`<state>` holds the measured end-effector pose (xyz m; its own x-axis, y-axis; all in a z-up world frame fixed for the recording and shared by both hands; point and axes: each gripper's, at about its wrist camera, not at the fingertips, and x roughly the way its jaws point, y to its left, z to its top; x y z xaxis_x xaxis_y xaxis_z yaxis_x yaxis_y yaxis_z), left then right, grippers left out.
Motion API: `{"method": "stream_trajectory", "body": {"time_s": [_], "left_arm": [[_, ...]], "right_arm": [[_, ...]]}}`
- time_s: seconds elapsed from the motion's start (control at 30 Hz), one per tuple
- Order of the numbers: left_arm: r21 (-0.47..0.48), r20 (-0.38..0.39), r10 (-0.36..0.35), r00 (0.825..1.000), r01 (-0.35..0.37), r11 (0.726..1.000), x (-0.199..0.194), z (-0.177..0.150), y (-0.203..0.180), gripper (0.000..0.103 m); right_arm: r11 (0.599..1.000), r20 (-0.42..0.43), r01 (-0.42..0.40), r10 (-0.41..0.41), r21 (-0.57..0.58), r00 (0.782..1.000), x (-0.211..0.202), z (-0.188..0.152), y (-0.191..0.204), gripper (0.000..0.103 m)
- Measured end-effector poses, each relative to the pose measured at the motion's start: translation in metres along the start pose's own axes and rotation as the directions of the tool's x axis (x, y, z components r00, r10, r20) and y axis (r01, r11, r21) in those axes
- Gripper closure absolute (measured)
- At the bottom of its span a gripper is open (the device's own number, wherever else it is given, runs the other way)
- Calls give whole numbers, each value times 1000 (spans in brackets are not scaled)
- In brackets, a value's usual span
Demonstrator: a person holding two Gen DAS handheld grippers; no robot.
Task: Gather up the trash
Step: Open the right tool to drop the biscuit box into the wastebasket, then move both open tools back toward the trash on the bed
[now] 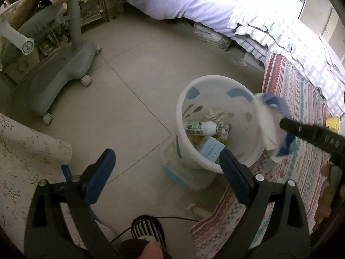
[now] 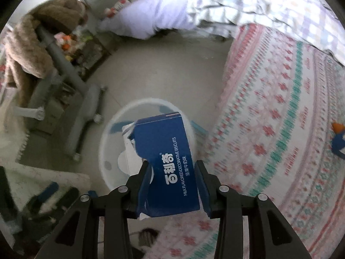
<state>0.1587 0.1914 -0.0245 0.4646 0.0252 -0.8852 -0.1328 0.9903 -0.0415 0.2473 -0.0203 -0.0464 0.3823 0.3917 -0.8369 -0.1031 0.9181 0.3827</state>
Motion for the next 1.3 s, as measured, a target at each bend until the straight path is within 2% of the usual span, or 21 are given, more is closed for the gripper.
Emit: {"method": "stream_trajectory", "body": {"time_s": [0.03,0.07,0.1,0.27,0.73,1.1,1.3], "left_arm": [[-2,-4,-13,1000,13,1000,0,1,1,6],[-9,-7,-24,1000,24,1000,0,1,2,6],[-13,-7,-32,999,32,999,-2,0,3,6],[-2,-1,-47,999,47,999,-4,0,-2,6],[50,-23,-108,994,109,993,-11,-3,-28,6],[89,-31,-113,993,115,989,-12,-4,-57,6],[143,-46,-111,993,117,983,-8,-6,-89,6]], "right_arm": [[1000,16,-15,15,-1,1000,-2,2,2,41],[1000,31,-11,11,2,999,-5,2,2,25],[1000,58,1,-2,10,998,-9,2,2,21],[1000,52,26,-27,12,998,-13,0,2,21],[989,36,138,-136,-49,990,-62,-37,-41,21],[966,65,252,-248,-56,966,-108,-66,-98,21],[957,66,289,-289,10,955,-134,-72,-141,21]]}}
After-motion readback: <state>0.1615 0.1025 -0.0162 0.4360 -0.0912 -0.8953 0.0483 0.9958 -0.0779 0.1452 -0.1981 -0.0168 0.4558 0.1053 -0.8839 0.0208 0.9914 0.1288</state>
